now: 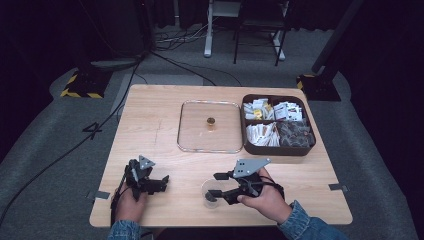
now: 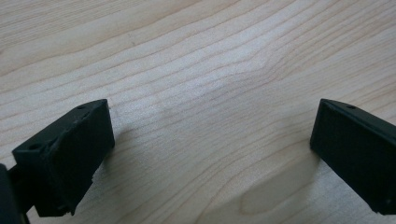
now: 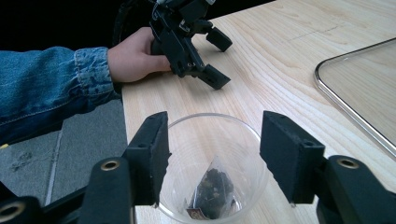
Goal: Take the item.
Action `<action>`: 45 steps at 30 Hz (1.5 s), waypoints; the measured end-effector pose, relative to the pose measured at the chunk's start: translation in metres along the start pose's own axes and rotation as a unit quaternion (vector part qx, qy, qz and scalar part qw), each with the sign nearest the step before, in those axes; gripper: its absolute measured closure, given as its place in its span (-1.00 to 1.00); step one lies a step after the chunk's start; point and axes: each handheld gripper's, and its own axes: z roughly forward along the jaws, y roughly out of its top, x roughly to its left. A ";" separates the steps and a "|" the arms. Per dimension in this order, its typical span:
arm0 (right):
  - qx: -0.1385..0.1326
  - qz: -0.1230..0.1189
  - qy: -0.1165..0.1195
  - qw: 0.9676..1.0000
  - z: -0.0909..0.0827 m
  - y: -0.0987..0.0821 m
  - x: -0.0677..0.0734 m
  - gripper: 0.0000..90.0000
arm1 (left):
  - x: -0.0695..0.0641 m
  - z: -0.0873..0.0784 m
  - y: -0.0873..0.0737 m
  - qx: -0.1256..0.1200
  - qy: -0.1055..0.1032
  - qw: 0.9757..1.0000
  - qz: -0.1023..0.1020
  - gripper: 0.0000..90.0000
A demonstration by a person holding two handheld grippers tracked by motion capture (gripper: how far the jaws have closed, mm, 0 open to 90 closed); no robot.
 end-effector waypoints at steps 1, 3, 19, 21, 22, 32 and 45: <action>-0.002 -0.001 0.000 1.000 -0.001 0.002 0.000 -0.09 | 0.000 0.000 0.000 0.000 0.001 1.000 -0.001 -1.00; -0.003 -0.004 -0.001 1.000 -0.004 0.004 0.000 -0.13 | 0.000 0.000 0.000 0.000 0.002 1.000 0.000 -1.00; -0.014 0.010 -0.051 0.999 -0.063 -0.001 -0.018 -0.50 | 0.000 -0.001 0.000 0.001 0.003 1.000 0.001 -1.00; -0.015 0.011 -0.055 0.998 -0.067 -0.002 -0.019 -0.50 | 0.000 -0.001 0.000 0.001 0.003 1.000 0.002 -1.00; -0.014 0.013 -0.059 0.998 -0.071 -0.004 -0.021 -0.50 | 0.000 0.000 0.000 0.001 0.002 1.000 0.000 -1.00; -0.010 0.044 -0.102 0.994 -0.110 -0.027 -0.043 -0.51 | 0.000 0.000 0.001 0.001 -0.001 1.000 -0.001 -1.00; 0.019 0.077 -0.138 0.987 -0.132 -0.054 -0.063 -0.61 | 0.002 0.002 0.002 0.000 -0.002 1.000 0.001 -1.00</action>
